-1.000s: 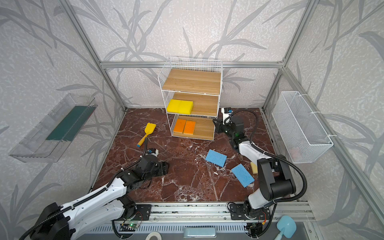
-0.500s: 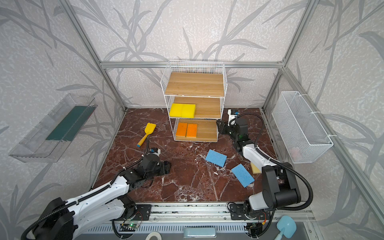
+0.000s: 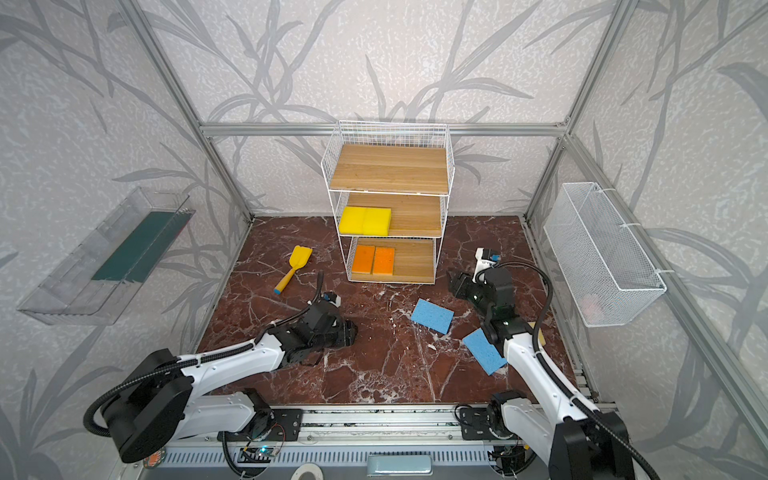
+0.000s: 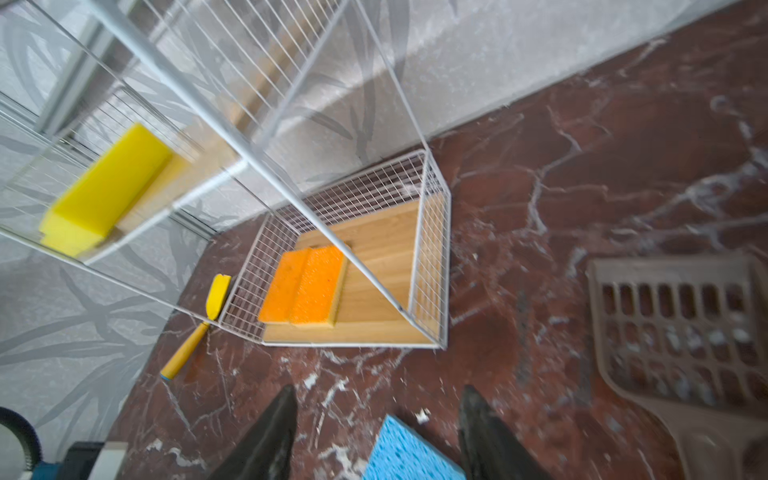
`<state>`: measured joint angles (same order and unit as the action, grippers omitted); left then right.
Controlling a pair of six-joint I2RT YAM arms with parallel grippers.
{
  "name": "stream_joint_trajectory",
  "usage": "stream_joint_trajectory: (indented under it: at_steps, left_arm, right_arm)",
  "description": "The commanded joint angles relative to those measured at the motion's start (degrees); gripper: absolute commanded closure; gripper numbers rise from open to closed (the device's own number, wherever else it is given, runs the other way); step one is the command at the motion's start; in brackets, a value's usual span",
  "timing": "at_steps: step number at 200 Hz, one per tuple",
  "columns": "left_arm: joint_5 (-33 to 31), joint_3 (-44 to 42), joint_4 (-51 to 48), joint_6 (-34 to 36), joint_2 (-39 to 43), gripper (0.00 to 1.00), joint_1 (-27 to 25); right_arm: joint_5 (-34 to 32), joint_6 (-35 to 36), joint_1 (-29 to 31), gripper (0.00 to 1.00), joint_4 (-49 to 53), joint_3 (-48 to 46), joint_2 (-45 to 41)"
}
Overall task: Place and organize the cleaning sponges onto the shelf
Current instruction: 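Move the right gripper down to the blue sponge nearer the shelf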
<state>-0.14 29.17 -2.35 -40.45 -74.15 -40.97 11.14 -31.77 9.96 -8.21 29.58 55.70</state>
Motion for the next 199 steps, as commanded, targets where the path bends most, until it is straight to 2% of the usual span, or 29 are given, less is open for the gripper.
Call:
stream_joint_trajectory:
  at_steps: [1, 20, 26, 35, 56, 83, 111, 163, 180, 199]
  left_arm:
    - [0.4, 2.1, 3.7, 0.8, -2.9, 0.24, -0.4]
    - [0.7, 2.9, 4.6, 1.0, -4.8, 0.20, -0.4]
    - [0.8, 3.1, 4.9, 1.1, -5.2, 0.05, -0.4]
    - [1.0, 3.3, 5.1, 1.2, -5.6, 0.01, -0.4]
    - [0.9, 2.7, 5.6, 1.2, -5.3, 0.01, -0.4]
    - [0.1, 1.1, 6.1, 1.0, -3.8, 0.01, -0.4]
    - [0.2, -0.3, 6.7, 0.5, -2.5, 0.01, -0.4]
    - [-0.3, -0.8, 5.5, 0.6, -0.8, 0.01, -0.4]
    - [-0.8, -0.8, 4.8, 0.9, -0.2, 0.01, -0.4]
    - [-1.5, -0.8, 4.5, 1.1, 0.1, 0.01, -0.4]
  right_arm:
    - [-0.4, -2.6, 0.0, 0.44, 9.0, -0.9, -1.4]
    - [3.3, -4.0, 0.0, 0.45, 12.5, -1.1, -0.2]
    - [4.5, -4.3, 0.0, 0.45, 12.8, -1.5, 0.4]
    - [6.3, -6.2, 0.0, 0.45, 13.0, -2.1, 1.6]
    - [8.3, -6.9, 0.0, 0.45, 13.9, -2.6, 4.3]
    - [7.5, -6.5, 0.0, 0.45, 14.2, -2.5, 8.5]
    - [8.1, -2.1, 0.0, 0.45, 17.6, 1.0, 14.5]
    - [12.3, -2.4, 0.3, 0.46, 11.5, 2.0, 24.5]
    - [13.1, -2.3, 2.1, 0.47, 10.1, 1.3, 25.0]
    - [12.2, -2.0, 7.0, 0.46, 10.2, 1.1, 24.9]
